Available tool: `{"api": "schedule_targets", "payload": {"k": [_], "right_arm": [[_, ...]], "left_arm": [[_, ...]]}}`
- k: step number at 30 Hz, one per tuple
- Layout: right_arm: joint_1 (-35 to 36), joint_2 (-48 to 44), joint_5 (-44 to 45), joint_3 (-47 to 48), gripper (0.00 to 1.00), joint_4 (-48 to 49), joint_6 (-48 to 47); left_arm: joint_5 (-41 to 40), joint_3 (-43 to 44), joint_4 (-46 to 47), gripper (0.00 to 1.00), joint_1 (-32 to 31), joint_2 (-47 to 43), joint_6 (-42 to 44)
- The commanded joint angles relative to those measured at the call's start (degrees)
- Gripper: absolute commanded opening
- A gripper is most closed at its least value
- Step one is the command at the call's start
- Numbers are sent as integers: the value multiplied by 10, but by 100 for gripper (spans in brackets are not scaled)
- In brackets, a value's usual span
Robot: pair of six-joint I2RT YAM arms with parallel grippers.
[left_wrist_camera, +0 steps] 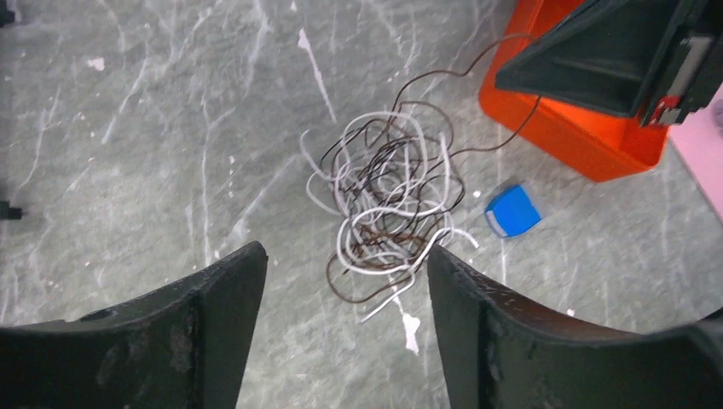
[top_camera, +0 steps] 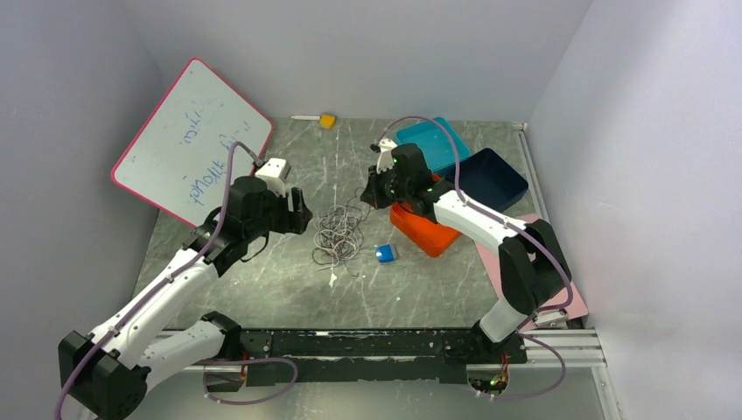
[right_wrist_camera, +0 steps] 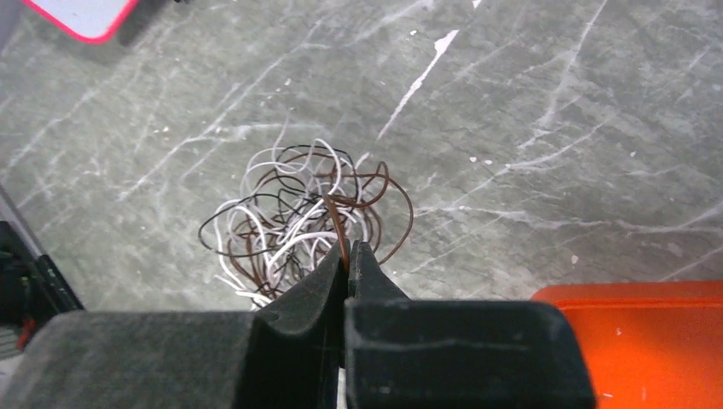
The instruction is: Untangle the cables
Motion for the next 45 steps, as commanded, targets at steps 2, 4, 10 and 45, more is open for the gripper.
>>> {"api": "schedule_targets", "payload": {"k": [2,4,10,45], "right_arm": [[15,-29,-26,23,0,-11,41],[25,-31,-23,36,0,-27,54],[64,-45,-10,55,0,-36,94],[77,-200,0,53,0,-26,142]], "left_arm": [[41,-9,109,79,4,2,-30],[58,-8,135,80,4,22,-31],[90,-26,212,80,2,88,-67],[-55,-70,307,67,-62,356,-163]]}}
